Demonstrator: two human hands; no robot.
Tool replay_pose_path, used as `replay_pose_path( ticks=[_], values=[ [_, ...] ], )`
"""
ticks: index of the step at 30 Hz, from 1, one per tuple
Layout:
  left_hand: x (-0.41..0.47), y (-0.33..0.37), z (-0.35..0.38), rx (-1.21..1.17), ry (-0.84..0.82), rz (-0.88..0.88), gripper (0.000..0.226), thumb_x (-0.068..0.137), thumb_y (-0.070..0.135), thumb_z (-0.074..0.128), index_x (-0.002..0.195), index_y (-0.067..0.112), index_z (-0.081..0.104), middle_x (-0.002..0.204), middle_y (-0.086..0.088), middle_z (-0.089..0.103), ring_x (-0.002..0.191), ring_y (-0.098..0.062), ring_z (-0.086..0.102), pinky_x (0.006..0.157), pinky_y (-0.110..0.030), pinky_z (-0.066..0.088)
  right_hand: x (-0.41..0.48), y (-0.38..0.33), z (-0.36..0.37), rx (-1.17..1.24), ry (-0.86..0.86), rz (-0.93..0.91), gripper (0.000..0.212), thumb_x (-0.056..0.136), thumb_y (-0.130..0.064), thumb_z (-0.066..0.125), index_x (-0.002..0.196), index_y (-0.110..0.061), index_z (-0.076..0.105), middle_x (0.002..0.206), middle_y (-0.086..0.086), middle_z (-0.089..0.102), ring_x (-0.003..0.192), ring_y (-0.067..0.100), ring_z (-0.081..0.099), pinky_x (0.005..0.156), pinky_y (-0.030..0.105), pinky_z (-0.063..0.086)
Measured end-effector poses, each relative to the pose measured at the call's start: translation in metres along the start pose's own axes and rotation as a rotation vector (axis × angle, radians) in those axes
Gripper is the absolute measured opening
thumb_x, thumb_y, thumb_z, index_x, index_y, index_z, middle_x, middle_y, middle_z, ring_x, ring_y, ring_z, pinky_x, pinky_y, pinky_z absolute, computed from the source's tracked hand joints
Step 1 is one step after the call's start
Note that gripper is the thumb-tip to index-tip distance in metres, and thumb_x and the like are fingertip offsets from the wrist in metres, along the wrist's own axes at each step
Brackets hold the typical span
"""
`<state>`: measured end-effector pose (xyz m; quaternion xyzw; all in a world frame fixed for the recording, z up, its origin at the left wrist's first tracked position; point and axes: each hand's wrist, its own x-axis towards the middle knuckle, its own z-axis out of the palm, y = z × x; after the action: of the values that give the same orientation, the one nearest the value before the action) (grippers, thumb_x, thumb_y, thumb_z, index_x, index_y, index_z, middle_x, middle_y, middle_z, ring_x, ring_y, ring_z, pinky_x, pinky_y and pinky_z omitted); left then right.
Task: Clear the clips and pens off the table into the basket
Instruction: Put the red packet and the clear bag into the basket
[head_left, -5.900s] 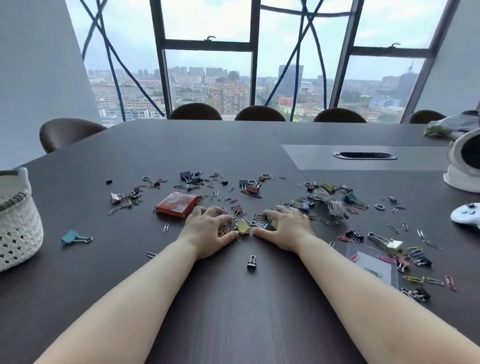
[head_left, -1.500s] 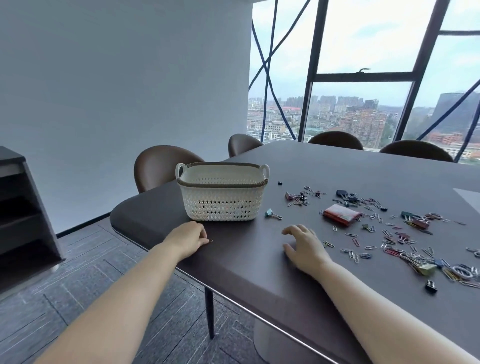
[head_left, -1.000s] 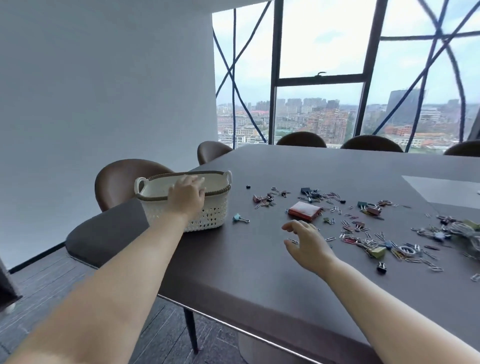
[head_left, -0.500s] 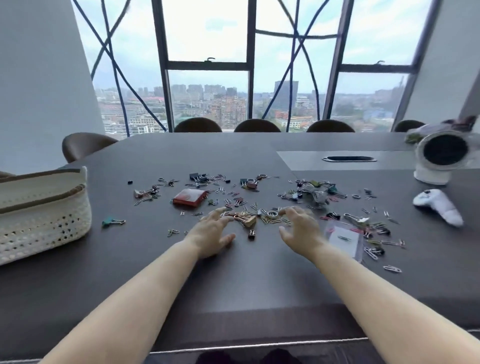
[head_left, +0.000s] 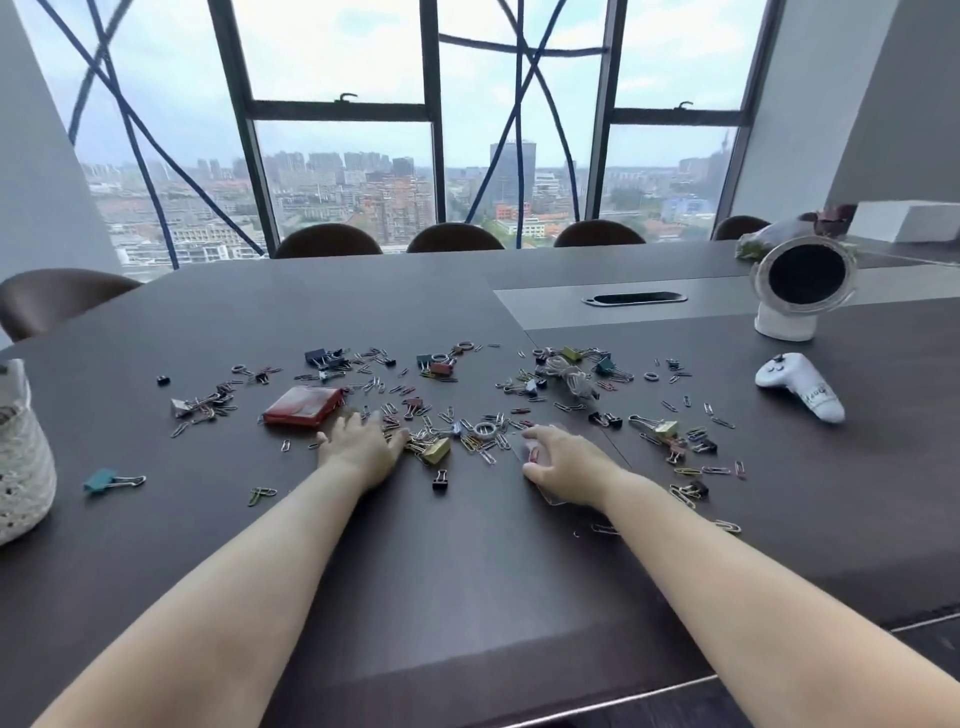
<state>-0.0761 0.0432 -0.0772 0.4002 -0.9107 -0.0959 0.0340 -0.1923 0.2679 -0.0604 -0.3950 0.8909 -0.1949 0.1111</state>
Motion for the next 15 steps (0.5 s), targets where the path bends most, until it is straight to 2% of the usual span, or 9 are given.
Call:
replay_pose_path(
  ticks=[3,5,8,11,13,15],
  values=[
    [0.002,-0.008,-0.002,0.024,0.073,0.039,0.060,0.093,0.053,0.031,0.141,0.018,0.031,0.154,-0.009,0.023,0.143,-0.026,0.016,0.114,-0.049,0.015,0.012,-0.012,0.006,-0.008,-0.023,-0.074,0.052,0.090,-0.025,0.046,0.140,-0.023,0.035,0.151,0.003,0.032,0.141,0.022,0.025,0.117,0.040,0.015],
    [0.005,-0.016,-0.007,0.047,0.114,0.015,0.060,0.093,0.052,0.031,0.142,0.017,0.030,0.155,-0.012,0.015,0.145,-0.028,0.007,0.115,-0.049,0.011,0.023,-0.016,0.010,-0.064,0.021,-0.021,0.057,0.089,-0.034,0.048,0.142,-0.023,0.031,0.156,0.001,0.020,0.145,0.023,0.013,0.117,0.046,0.012],
    [0.013,-0.029,-0.014,0.030,0.113,-0.075,0.064,0.093,0.053,0.031,0.146,0.018,0.020,0.157,-0.014,0.004,0.144,-0.033,-0.005,0.114,-0.053,0.004,0.036,-0.020,0.013,-0.104,0.085,0.107,0.066,0.086,-0.046,0.051,0.141,-0.017,0.029,0.152,0.006,0.027,0.138,0.030,0.028,0.113,0.041,0.027],
    [0.022,-0.041,-0.015,0.033,0.064,-0.130,0.069,0.092,0.053,0.031,0.147,0.014,0.016,0.156,-0.016,0.008,0.145,-0.032,0.001,0.114,-0.055,0.007,0.046,-0.024,0.016,-0.007,0.093,0.054,0.066,0.085,-0.039,0.057,0.141,-0.014,0.030,0.149,0.006,0.034,0.134,0.026,0.036,0.109,0.036,0.032],
    [0.025,-0.045,-0.014,0.042,0.099,-0.104,0.064,0.093,0.051,0.033,0.145,0.015,0.022,0.155,-0.014,0.016,0.144,-0.030,0.008,0.114,-0.053,0.010,0.050,-0.027,0.016,0.040,0.105,-0.006,0.068,0.083,-0.036,0.061,0.140,-0.015,0.031,0.148,0.004,0.035,0.134,0.022,0.038,0.108,0.033,0.031],
    [0.025,-0.047,-0.015,0.055,0.183,-0.057,0.056,0.092,0.048,0.038,0.138,0.016,0.037,0.150,-0.015,0.028,0.141,-0.032,0.018,0.114,-0.052,0.015,0.054,-0.030,0.016,0.088,0.114,-0.073,0.068,0.081,-0.034,0.065,0.139,-0.016,0.033,0.147,0.002,0.036,0.133,0.018,0.039,0.108,0.031,0.032]
  ],
)
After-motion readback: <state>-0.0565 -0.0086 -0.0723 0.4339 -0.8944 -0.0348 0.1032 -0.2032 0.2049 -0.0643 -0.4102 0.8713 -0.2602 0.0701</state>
